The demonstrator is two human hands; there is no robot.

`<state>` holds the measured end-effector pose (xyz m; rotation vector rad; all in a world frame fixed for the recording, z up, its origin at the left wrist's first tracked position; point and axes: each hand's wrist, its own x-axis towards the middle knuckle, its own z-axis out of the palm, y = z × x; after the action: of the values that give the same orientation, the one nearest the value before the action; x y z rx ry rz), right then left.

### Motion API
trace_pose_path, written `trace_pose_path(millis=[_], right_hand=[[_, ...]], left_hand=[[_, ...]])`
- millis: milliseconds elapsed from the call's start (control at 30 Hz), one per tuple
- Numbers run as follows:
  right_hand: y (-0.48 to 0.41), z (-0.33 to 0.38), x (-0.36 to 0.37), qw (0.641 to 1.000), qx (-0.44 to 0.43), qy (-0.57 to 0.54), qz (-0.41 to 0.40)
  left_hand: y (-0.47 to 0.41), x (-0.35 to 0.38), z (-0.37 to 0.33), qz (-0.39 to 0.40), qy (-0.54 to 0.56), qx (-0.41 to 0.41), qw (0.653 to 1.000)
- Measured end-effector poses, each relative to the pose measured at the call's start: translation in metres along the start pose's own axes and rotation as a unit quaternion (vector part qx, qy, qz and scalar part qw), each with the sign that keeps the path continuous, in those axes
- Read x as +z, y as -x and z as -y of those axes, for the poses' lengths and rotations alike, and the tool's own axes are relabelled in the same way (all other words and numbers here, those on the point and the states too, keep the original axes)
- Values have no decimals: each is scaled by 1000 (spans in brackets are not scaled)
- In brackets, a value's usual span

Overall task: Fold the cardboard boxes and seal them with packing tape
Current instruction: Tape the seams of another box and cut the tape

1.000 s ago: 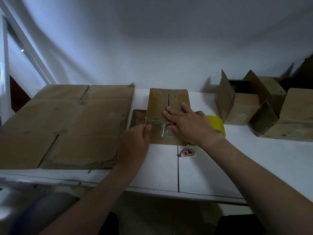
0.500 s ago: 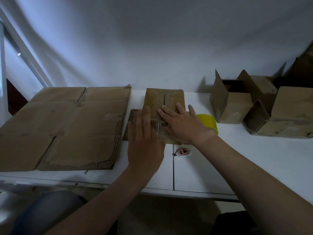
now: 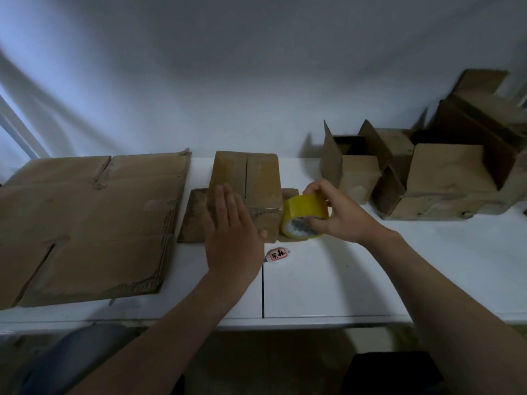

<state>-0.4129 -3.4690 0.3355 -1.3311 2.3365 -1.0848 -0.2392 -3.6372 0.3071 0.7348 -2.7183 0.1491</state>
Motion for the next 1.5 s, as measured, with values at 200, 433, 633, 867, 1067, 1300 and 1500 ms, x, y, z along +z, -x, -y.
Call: trace_pose_path(millis=[200,433,633,867,1067,1300,1500], right_hand=[[1,-2,2,998,-56,-13,-27],[-10,7,-5,984,-144,108,-8],[-18,8,-5,981,-104,155,45],[-34,20,12,973,-76,205,78],[-37,26,15,975,-74,183,101],[-35,23,16,983,-48,135,116],[-39,23,20,990,-28,98,95]], left_hand=[[-12,11,-12,-11,85,142,986],[-21,17,-4,-25,169,120,978],[-23,14,-4,-30,202,99,974],[-34,6,-1,-27,253,52,966],[-38,14,0,-58,297,16,953],[-55,21,25,-61,314,72,945],[-77,24,66,-5,369,164,915]])
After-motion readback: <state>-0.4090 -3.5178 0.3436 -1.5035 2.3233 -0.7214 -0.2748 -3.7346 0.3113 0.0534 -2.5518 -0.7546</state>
